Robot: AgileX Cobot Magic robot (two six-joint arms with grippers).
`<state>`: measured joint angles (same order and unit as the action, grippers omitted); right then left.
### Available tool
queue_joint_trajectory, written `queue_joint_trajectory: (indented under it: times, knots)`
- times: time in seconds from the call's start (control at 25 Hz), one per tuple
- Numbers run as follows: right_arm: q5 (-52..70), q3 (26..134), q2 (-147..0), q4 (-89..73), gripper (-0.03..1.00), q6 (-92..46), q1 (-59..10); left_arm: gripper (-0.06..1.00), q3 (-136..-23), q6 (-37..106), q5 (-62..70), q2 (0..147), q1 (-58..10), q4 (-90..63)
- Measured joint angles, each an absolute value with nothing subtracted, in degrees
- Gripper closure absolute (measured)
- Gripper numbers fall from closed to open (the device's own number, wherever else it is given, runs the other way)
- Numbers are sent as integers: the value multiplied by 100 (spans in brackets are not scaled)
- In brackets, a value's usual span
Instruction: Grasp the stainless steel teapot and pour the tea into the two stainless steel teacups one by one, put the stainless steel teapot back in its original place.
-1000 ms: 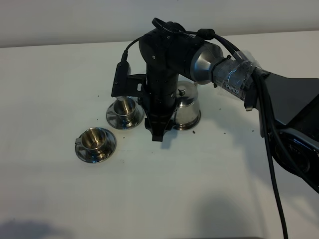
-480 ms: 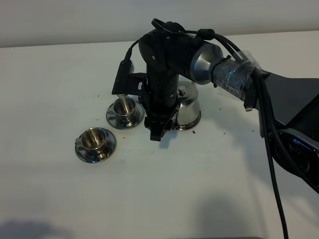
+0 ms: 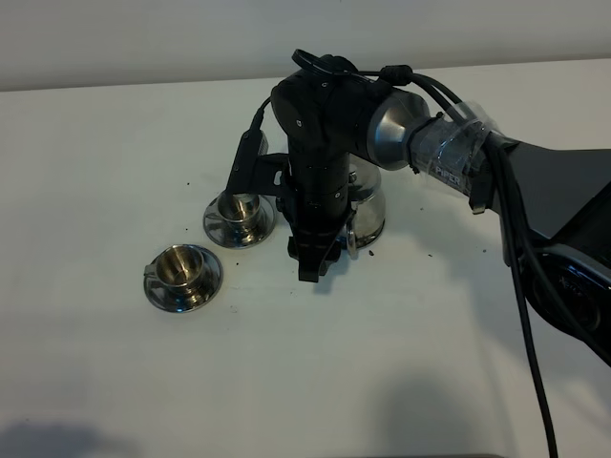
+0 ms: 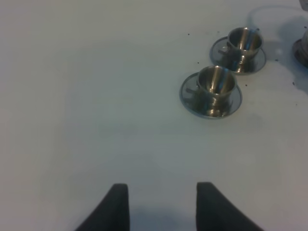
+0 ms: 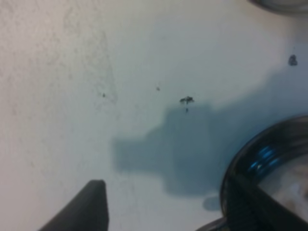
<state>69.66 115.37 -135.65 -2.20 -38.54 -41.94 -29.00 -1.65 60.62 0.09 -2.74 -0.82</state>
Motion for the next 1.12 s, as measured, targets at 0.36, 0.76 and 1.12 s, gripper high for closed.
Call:
queue_joint_trajectory:
  times: [0.36, 0.76, 1.12]
  knots:
    - [6955, 11428, -13480, -182, 45, -3685, -4194, 58, -2900, -160, 6062, 9, -274, -82]
    - [6970, 10986, -13289, -91, 45, -3562, -4194, 58, -2900, -160, 6062, 9, -274, -82]
    - [6970, 10797, -13080, -148, 45, -3373, -4217, 58, -2900, -160, 6062, 9, -274, -82]
